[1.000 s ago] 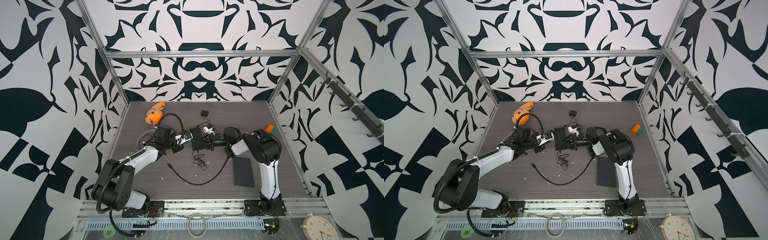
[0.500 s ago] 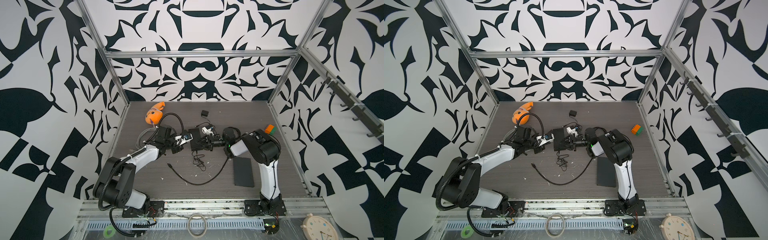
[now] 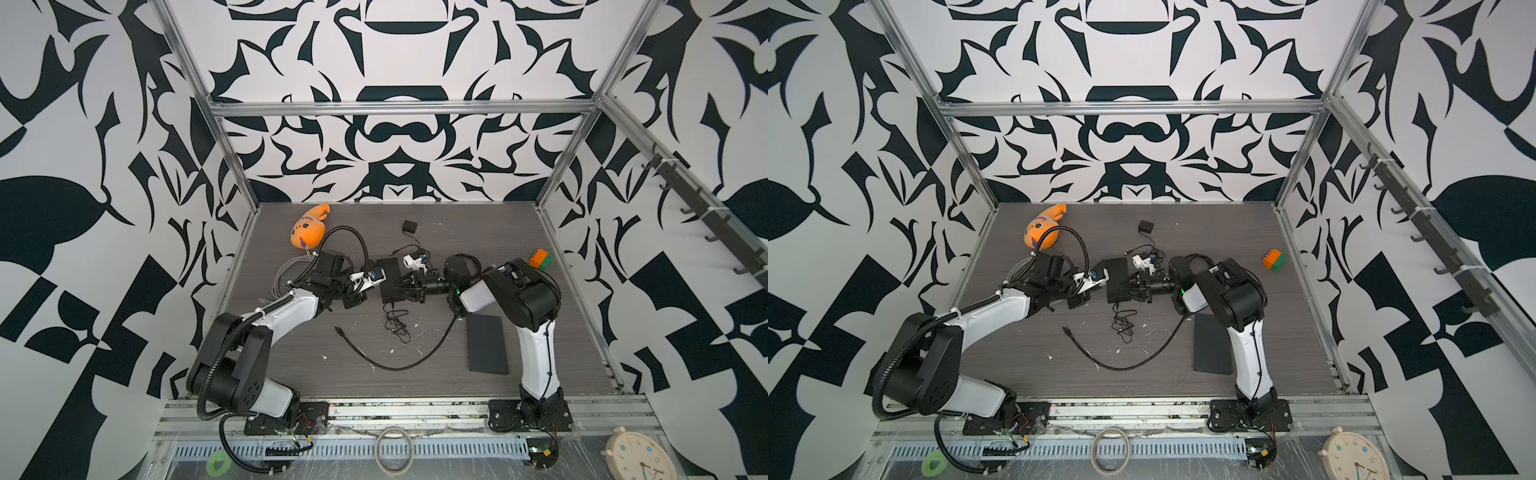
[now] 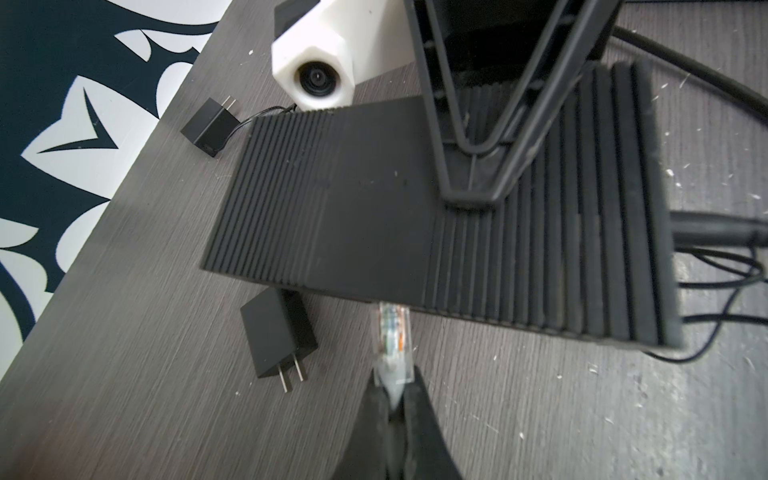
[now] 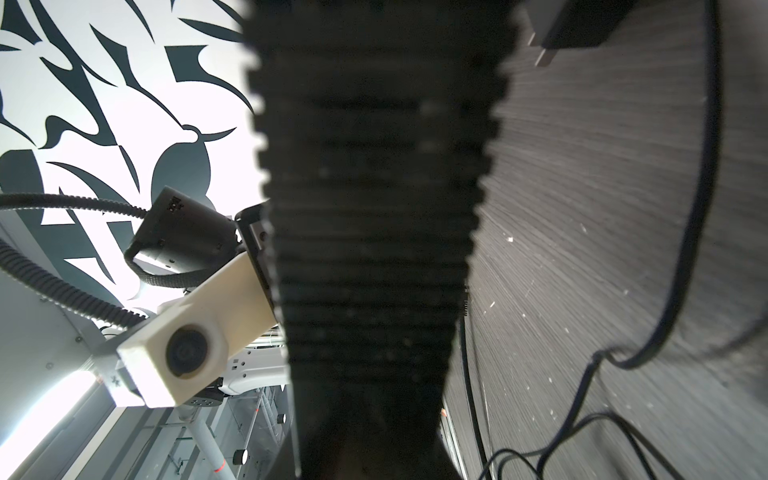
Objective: Insert the plug into the switch port
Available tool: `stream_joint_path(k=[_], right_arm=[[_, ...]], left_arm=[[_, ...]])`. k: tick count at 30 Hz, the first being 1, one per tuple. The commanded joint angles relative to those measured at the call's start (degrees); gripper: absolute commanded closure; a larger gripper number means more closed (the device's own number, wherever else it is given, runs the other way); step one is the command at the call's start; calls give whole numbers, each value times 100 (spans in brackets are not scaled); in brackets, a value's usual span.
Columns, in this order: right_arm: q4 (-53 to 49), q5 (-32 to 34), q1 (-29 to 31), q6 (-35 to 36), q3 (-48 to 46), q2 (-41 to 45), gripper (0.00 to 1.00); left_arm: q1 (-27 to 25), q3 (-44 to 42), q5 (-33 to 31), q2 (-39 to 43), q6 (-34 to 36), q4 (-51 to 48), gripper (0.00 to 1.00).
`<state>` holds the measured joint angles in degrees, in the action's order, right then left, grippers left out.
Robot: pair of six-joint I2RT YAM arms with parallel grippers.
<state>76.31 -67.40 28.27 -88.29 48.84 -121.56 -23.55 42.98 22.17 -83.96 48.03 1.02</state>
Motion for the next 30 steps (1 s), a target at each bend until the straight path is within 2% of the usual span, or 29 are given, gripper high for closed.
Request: stream_joint_path(k=[1,11,14,17,20,25,27,30], right_arm=[[245,-217,259,332,231,241,90],[-1217,-221,301,1534,161,595,91],[-1659,-153,325,1803,207,679,92],[-1572,-161,411,1722,264,672,92],[-1460,-114,466,1621,286,637,92],[-11,-97,468,536,366,355,92],[279,-65,465,283,398,252,92],[79,-28,482,421,382,303,93]], left_arm=[[-154,162,362,3,247,-372,100],[-150,459,334,-59,462,-982,100],[-165,404,235,-58,400,-807,100],[-176,356,279,-19,338,-688,100],[-210,498,379,-98,370,-972,100],[-311,488,311,-179,314,-980,100],[-311,432,397,-168,250,-890,100],[-309,581,421,-256,250,-1092,100]])
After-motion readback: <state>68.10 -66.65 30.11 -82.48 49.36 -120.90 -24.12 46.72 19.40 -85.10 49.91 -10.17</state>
